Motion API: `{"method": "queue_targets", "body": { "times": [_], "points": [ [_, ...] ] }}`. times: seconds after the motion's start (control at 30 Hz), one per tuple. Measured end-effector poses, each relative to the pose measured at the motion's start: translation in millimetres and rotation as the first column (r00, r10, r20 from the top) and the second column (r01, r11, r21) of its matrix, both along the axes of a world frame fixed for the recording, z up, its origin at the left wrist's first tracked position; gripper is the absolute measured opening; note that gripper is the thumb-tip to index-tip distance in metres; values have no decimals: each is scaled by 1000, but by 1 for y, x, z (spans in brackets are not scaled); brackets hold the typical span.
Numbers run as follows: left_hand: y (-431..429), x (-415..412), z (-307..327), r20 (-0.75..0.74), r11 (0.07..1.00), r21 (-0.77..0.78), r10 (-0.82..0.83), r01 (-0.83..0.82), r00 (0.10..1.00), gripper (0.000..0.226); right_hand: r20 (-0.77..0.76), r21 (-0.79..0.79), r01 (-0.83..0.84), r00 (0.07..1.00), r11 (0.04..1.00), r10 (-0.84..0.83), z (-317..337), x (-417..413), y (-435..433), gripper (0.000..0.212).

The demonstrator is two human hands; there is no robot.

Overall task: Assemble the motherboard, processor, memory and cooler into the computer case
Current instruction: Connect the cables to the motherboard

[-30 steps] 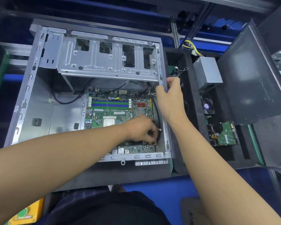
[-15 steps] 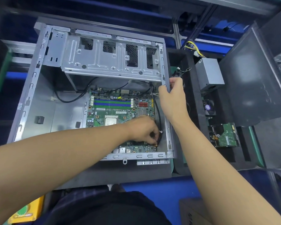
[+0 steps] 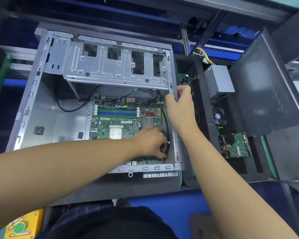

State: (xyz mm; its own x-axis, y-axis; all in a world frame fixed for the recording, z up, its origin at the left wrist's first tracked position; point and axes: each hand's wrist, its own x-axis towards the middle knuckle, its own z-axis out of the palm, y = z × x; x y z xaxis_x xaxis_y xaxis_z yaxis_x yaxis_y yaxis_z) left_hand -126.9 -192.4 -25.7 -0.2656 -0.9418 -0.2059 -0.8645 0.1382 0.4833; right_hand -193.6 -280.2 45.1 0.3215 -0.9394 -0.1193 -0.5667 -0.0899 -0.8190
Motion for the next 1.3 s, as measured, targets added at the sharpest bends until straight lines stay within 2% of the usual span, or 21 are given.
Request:
{"method": "queue_targets", "body": {
  "times": [0.1,0.2,0.4,0.63,0.77,1.0,1.3],
  "points": [
    [3,-2,-4,13,999,-21,40,-40,999,34,-1,2,13,1000,1000,-13,1,0,0,20],
    [3,0,-5,-61,996,-3,85,-85,995,34,-2,11,14,1000,1000,-14,1,1,0,19],
    [4,-5,-6,62,999,38,-3,0,998,32,8,19,8,1000,1000,-8,2,1,0,19],
    [0,-14,-1,151,988,137,56,-77,987,33,12,26,1,1000,1000,-1,3,1,0,20],
    [-2,-21,4,211,976,195,56,-98,976,41,10,24,3,1000,1000,-4,3,1,1,20],
    [8,-15,1,209,992,120,17,-43,978,45,7,25,9,1000,1000,-9,3,1,1,22],
    [6,-20,7,190,978,195,37,-74,981,42,0,12,5,1000,1000,-5,3,1,1,20]
  ]
}}
